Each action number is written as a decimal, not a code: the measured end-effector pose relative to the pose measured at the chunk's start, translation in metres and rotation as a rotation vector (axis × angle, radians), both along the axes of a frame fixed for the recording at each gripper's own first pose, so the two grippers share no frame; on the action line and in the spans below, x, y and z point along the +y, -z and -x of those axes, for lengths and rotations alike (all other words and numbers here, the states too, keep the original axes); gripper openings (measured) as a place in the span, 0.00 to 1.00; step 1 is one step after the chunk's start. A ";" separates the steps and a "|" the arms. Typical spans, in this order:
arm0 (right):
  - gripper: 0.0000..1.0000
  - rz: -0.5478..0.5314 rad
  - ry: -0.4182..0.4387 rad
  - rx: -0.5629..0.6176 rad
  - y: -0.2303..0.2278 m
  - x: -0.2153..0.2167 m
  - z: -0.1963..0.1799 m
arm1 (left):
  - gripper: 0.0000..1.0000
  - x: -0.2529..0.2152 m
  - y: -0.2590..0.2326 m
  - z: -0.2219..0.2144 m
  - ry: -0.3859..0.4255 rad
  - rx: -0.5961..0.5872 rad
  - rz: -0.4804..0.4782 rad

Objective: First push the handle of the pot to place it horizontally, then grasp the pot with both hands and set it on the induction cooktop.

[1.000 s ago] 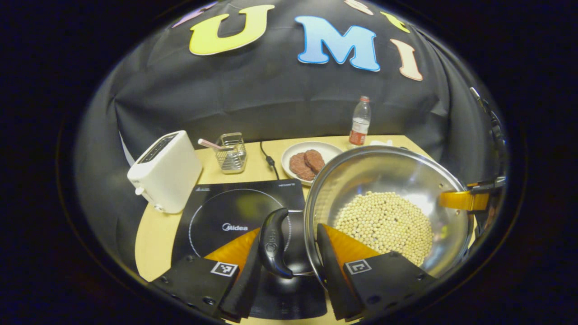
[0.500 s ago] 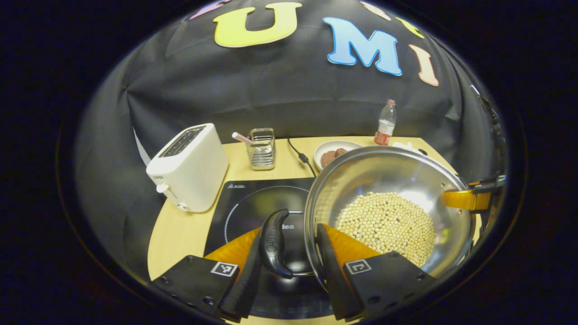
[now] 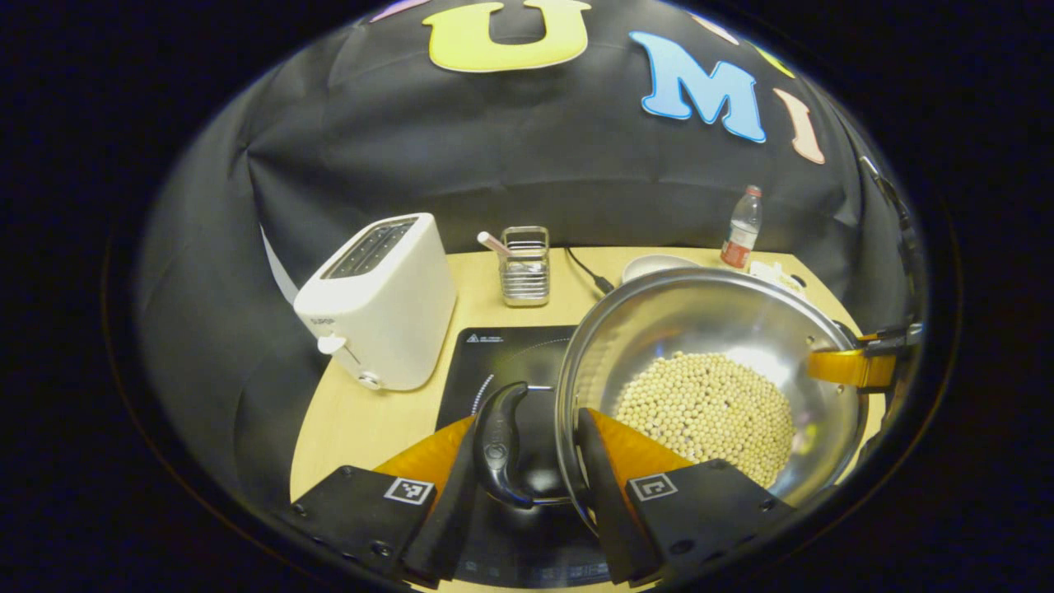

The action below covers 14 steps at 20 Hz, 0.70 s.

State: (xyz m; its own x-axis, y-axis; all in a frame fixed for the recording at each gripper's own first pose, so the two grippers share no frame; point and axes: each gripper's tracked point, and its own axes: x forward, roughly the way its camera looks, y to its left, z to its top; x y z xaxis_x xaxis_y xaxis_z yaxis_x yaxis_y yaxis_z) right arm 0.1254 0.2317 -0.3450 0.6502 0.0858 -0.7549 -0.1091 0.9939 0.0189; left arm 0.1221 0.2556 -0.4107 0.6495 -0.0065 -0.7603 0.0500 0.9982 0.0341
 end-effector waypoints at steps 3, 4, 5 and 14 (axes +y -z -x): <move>0.60 -0.003 0.000 0.013 0.008 0.015 -0.003 | 0.72 0.017 0.005 -0.005 -0.005 0.004 -0.002; 0.60 -0.002 0.000 0.014 0.008 0.020 -0.003 | 0.72 0.021 0.007 -0.008 -0.010 0.005 -0.003; 0.60 -0.001 0.002 0.014 0.010 0.025 -0.005 | 0.72 0.027 0.010 -0.010 -0.016 0.008 -0.004; 0.60 0.003 -0.012 0.015 0.027 0.075 -0.017 | 0.72 0.079 0.023 -0.023 -0.063 0.013 0.002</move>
State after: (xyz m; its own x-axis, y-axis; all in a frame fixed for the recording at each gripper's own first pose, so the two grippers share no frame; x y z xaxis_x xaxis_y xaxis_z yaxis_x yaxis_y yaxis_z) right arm 0.1424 0.3067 -0.3718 0.6377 0.0916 -0.7648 -0.1209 0.9925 0.0181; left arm 0.1453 0.3348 -0.4340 0.6391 0.0323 -0.7684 -0.0121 0.9994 0.0320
